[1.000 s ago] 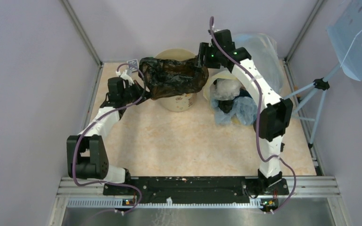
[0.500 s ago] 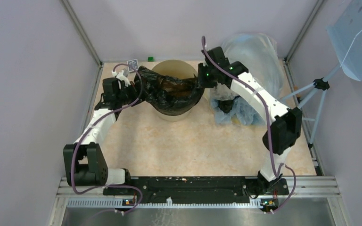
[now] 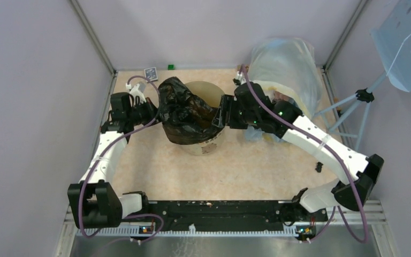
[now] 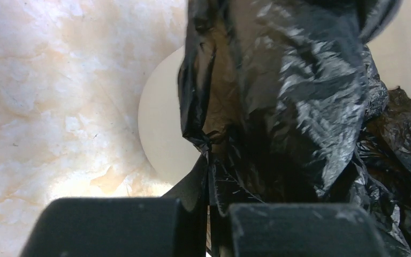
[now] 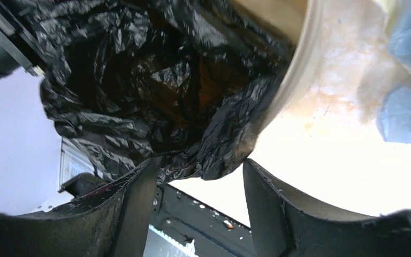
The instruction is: Put the trash bags into the trash bin
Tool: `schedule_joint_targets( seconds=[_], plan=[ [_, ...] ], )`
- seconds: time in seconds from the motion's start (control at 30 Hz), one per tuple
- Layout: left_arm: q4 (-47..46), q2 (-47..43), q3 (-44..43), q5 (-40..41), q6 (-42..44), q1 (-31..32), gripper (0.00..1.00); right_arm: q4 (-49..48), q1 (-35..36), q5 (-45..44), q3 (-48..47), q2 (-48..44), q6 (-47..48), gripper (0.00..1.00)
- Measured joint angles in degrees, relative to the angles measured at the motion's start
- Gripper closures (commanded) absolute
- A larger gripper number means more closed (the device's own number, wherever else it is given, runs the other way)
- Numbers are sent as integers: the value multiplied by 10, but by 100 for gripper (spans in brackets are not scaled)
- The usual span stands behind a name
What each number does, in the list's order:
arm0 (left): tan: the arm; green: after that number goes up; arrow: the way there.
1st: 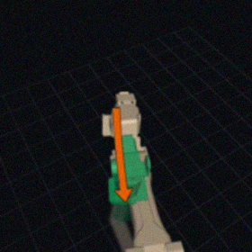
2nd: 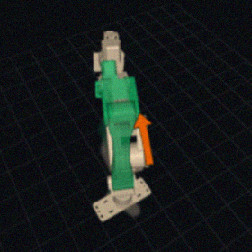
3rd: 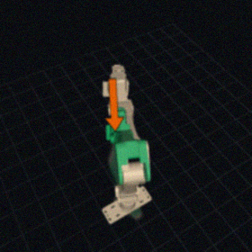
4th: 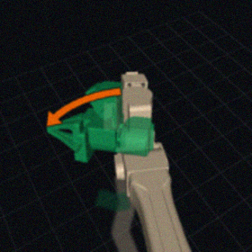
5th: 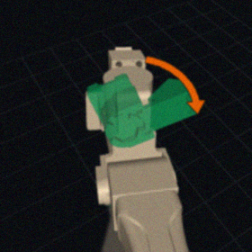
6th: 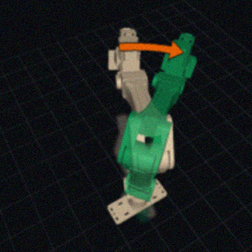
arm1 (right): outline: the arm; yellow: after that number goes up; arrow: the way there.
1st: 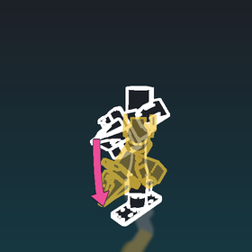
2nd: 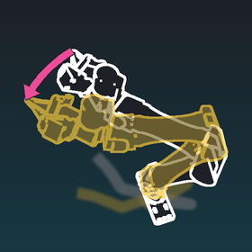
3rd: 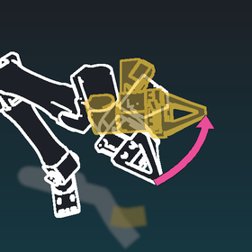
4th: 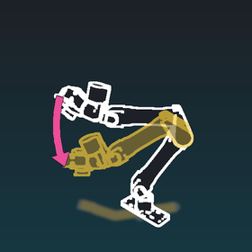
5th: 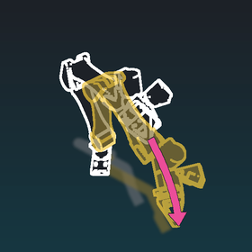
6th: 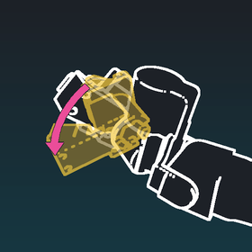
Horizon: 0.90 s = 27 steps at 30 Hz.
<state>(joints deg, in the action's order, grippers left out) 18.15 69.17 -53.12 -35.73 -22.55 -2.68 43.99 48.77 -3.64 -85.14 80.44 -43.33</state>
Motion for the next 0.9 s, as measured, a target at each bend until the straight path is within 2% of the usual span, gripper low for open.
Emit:
schedule_joint_targets(
  seconds=[0.07, 0.17, 0.27, 0.37, 0.47, 0.67, 0.83, 0.9],
  plan=[
    [2, 3, 0, -6, 2, 0, 100, 2, 0, -14, 0, -15, 1, 40],
    [4, 8, 0, -9, 4, 0, 100, 2, -2, -36, 0, -31, 25, 46],
    [8, 9, 0, -6, 7, 0, 100, 1, -2, -38, -1, -38, 85, 53],
    [10, 10, 0, -3, 13, 0, 100, 4, -4, -22, -23, -29, 146, 55],
    [12, 12, 0, 5, 17, 0, 100, 4, -9, 3, -83, 5, 193, 55],
    [11, 22, 4, 12, 22, 0, 100, -2, -39, 70, -175, 104, 244, 44],
    [11, 33, 5, 10, 22, 0, 100, 1, -59, 110, -207, 191, 263, 44],
    [10, 34, 5, 10, 22, 0, 100, 3, -62, 120, -211, 221, 269, 47]
  ],
)
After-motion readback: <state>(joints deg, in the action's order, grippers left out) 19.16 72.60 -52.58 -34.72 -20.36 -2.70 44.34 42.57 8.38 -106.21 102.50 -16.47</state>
